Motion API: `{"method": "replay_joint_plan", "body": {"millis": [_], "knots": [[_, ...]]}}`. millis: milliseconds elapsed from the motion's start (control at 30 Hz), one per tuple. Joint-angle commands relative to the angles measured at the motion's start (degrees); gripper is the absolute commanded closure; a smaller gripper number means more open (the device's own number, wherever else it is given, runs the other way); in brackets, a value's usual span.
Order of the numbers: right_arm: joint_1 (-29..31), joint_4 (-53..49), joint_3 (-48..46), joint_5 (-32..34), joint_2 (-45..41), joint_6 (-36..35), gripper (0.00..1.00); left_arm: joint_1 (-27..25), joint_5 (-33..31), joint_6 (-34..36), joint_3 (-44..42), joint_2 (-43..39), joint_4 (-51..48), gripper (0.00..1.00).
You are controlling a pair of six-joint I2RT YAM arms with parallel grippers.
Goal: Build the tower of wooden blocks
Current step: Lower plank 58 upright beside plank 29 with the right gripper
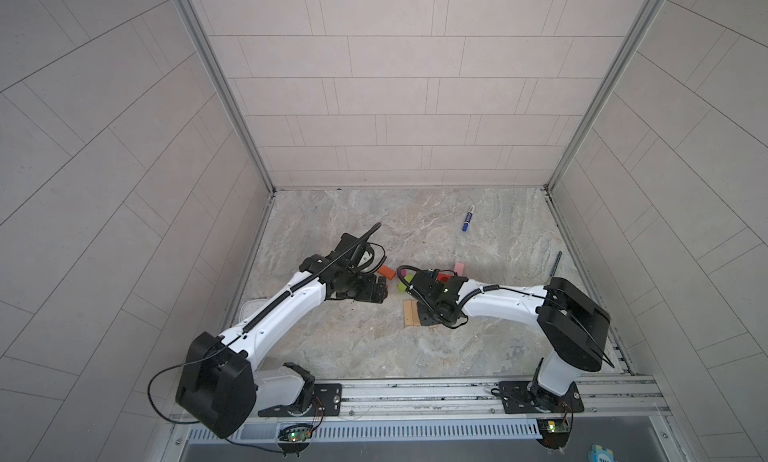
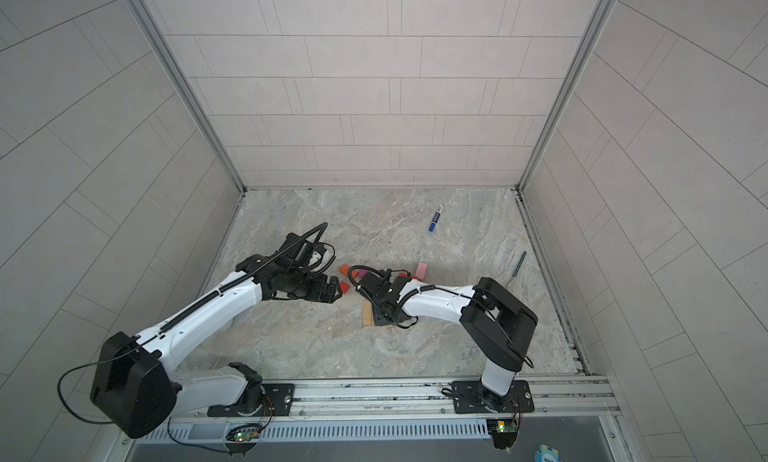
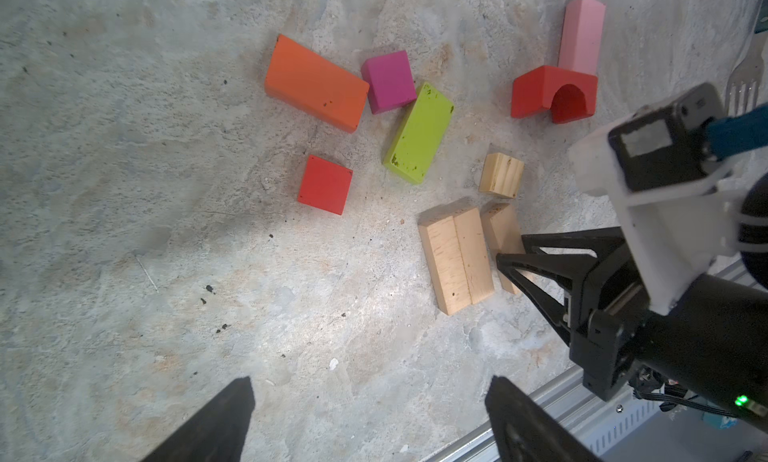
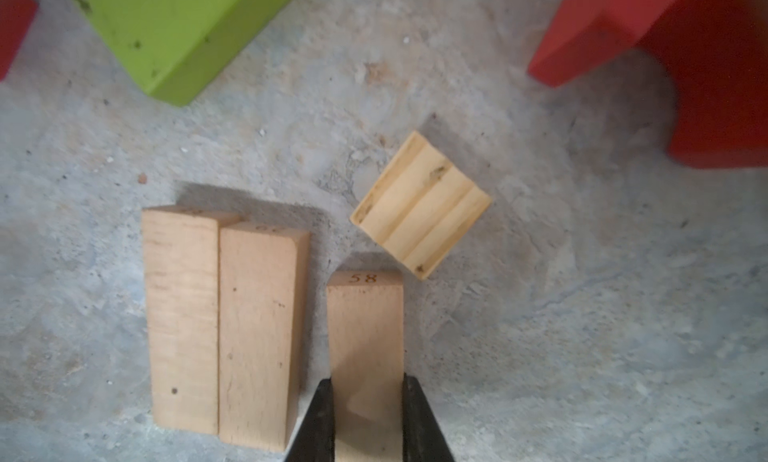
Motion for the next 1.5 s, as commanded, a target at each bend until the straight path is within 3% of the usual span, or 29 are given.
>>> {"method": "replay_joint_plan", "body": {"millis": [0,333,867,1467], "knots": [[-1.56,-2.22,1.72,1.89,0.94,-0.97,0.93,0.4,-0.59,0.6,-0.45,-0.91,-0.65,0.06],[-5.4,-2.91,3.92,1.33,1.84,-3.59,0.93,0.4,-0.64,0.61,-0.58,-1.21,-0.67,0.06],[-2.87,-1.03,0.62,-2.07,-2.2,0.76,0.91,0.39,-0.46,0.63,-0.48,-0.97,-0.58,0.06],[-1.98,3.84,-1.24,-5.85,-1.23,3.63,0.88,0.34,-0.46,0.62,-0.45,-0.99,-0.58,0.06]]}}
